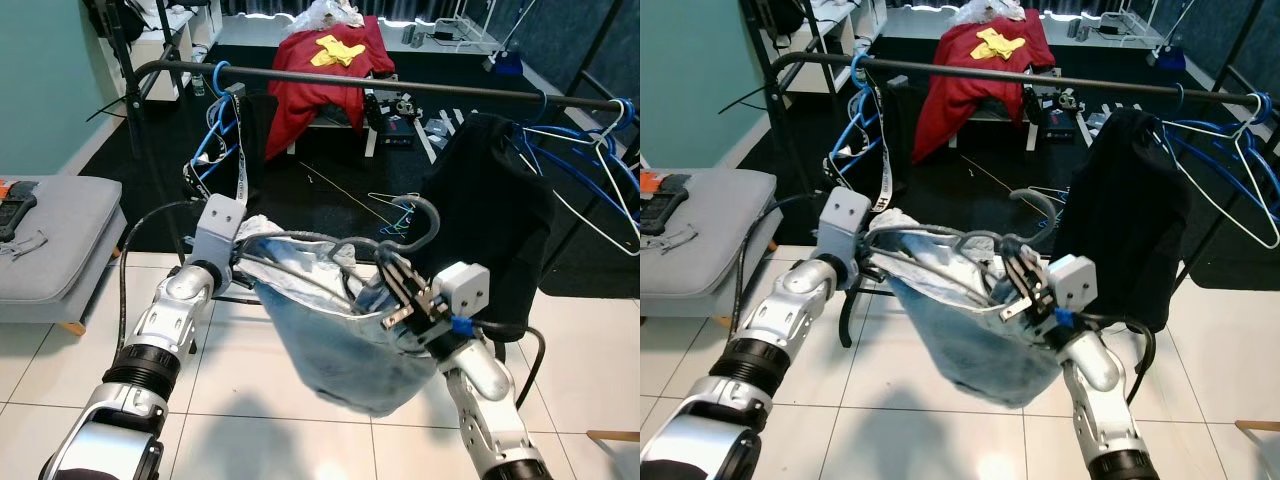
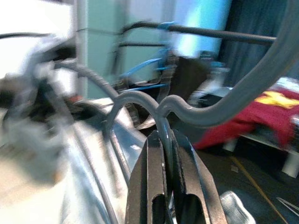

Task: Hang hanger

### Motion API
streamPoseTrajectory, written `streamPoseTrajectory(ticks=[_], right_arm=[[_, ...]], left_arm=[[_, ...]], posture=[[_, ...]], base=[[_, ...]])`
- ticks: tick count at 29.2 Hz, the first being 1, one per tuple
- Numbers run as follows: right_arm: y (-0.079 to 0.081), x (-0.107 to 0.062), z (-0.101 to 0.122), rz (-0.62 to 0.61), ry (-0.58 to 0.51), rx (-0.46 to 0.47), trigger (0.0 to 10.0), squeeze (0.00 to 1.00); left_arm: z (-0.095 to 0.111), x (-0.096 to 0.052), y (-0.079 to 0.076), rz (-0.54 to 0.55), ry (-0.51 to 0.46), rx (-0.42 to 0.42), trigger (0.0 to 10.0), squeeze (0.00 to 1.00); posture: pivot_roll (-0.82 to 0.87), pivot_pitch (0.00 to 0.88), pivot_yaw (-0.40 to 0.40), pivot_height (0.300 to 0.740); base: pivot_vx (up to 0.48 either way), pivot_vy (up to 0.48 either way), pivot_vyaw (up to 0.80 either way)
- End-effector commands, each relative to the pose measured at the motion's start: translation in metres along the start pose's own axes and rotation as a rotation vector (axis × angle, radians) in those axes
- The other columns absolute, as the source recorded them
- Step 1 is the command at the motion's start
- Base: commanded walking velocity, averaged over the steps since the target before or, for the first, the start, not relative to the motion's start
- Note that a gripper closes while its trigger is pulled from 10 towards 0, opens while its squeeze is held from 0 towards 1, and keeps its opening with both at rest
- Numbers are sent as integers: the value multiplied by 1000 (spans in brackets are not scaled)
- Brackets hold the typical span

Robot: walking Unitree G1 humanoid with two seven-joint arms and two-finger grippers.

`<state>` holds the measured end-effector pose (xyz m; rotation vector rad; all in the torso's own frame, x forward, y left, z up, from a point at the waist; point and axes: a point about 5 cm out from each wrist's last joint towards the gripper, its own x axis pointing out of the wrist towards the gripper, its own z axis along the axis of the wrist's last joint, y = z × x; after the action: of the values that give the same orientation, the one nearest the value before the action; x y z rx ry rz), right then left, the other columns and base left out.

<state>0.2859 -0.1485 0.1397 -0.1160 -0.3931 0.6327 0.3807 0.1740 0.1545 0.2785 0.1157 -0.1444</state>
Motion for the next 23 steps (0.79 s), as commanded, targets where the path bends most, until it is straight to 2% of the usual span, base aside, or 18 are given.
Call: streamPoseTrajectory(ticks=[1,4,6,9,10,12,14,15,16,18,22,23], right_arm=[[16,1,3,166,-2,-16,10000,0],[40,-13,-15,466,161,-54,10000,0],[42,-17,-18,502,193,-63,10000,0],[39,-36,-40,549,385,-99,10000,0],[39,-36,-40,549,385,-99,10000,0],[25,-45,-54,456,522,-151,10000,0],[12,-52,-62,335,619,-159,10000,0],[12,-52,-62,335,619,-159,10000,0],[6,-53,-62,269,635,-136,10000,0],[-8,-49,-58,116,614,-124,10000,0],[-17,-43,-52,21,566,-122,10000,0],[-25,-34,-43,-60,480,-120,10000,0]], left_arm=[[1,1,10,19,9,72,0,0],[14,4,16,12,-2,225,0,0],[16,4,18,11,-3,251,0,0],[28,7,27,36,-24,320,0,0],[28,7,27,36,-24,320,0,0],[36,8,36,78,-41,319,0,0],[42,8,43,107,-54,309,0,0],[42,8,43,107,-54,309,0,0],[43,8,44,113,-58,308,0,0],[45,9,45,113,-65,308,0,0],[45,9,43,102,-70,313,0,0],[45,10,37,74,-81,307,0,0]], posture=[[-1,85,-8,740],[-1,83,-12,740],[-1,83,-12,740],[-1,83,-16,740],[-1,83,-16,740],[-1,83,-17,740],[0,82,-16,740],[0,82,-16,740],[0,82,-16,740],[0,83,-16,740],[-1,84,-15,740],[-3,84,-14,740]], base=[[0,0,0],[0,0,0],[0,0,0],[0,0,0],[0,0,0],[0,0,0],[0,0,0],[0,0,0],[0,0,0],[0,0,0],[0,0,0],[0,0,0]])
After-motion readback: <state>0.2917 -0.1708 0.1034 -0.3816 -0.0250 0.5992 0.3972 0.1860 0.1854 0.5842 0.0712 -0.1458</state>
